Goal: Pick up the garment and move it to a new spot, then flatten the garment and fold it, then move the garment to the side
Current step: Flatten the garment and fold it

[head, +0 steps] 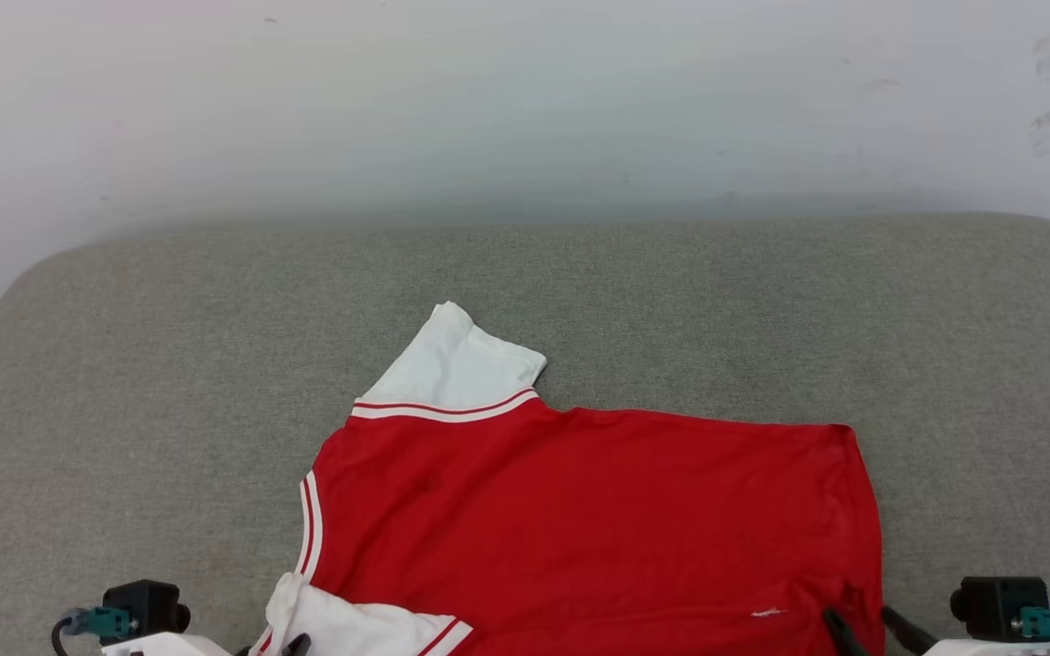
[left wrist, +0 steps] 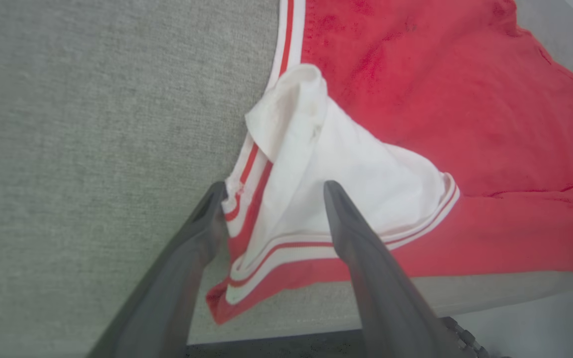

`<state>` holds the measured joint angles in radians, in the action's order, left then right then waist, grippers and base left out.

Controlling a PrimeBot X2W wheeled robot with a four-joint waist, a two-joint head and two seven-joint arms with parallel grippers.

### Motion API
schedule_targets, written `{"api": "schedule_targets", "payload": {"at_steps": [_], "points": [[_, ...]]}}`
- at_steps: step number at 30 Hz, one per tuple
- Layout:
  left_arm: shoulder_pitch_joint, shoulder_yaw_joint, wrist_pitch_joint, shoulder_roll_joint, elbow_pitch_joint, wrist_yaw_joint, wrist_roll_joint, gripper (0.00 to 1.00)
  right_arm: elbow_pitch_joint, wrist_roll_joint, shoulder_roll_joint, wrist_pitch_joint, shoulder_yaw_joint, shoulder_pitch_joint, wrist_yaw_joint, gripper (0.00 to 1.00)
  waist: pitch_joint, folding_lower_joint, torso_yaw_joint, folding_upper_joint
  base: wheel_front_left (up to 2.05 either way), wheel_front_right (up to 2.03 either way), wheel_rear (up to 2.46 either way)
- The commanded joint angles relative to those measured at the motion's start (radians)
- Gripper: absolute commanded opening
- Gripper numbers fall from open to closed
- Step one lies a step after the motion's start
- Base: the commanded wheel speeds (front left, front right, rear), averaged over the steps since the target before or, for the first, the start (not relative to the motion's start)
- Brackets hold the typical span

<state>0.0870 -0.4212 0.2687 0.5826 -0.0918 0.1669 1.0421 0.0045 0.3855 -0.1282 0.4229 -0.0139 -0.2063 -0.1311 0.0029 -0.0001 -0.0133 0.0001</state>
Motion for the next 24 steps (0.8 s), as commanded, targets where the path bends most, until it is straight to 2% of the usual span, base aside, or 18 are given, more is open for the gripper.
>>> {"api": "schedule_targets", "payload": {"at_steps": [1, 5, 11, 15, 24], "points": [[-0.017, 0.005, -0.013, -0.002, 0.002, -0.006, -0.007, 1.0, -0.006, -0.012, 0.004, -0.024, -0.001, 0.009, 0.001, 1.0, -0.001, 0.0001, -0.002, -0.0001, 0.0, 0.0, 0.0], [-0.044, 0.019, -0.074, -0.002, 0.018, -0.009, -0.044, 1.0, -0.028, -0.044, 0.025, -0.152, -0.024, 0.036, 0.001, 1.0, -0.004, 0.0001, -0.007, -0.0001, 0.0, 0.0, 0.0], [-0.096, 0.052, -0.187, -0.012, 0.047, 0.009, -0.105, 1.0, -0.079, -0.108, 0.05, -0.276, -0.04, 0.073, 0.001, 1.0, 0.011, 0.0001, -0.017, -0.0001, 0.0, 0.0, 0.0], [-0.152, 0.057, -0.245, -0.018, 0.057, 0.014, -0.156, 1.0, -0.129, -0.162, 0.062, -0.32, -0.05, 0.105, 0.001, 1.0, 0.056, 0.0001, -0.028, -0.0001, 0.0, 0.0, 0.0], [-0.359, 0.049, -0.298, -0.044, -0.002, -0.03, -0.217, 1.0, -0.196, -0.218, 0.074, -0.366, -0.026, 0.216, 0.001, 1.0, 0.223, 0.0001, -0.065, -0.0001, 0.0, 0.0, 0.0]]}}
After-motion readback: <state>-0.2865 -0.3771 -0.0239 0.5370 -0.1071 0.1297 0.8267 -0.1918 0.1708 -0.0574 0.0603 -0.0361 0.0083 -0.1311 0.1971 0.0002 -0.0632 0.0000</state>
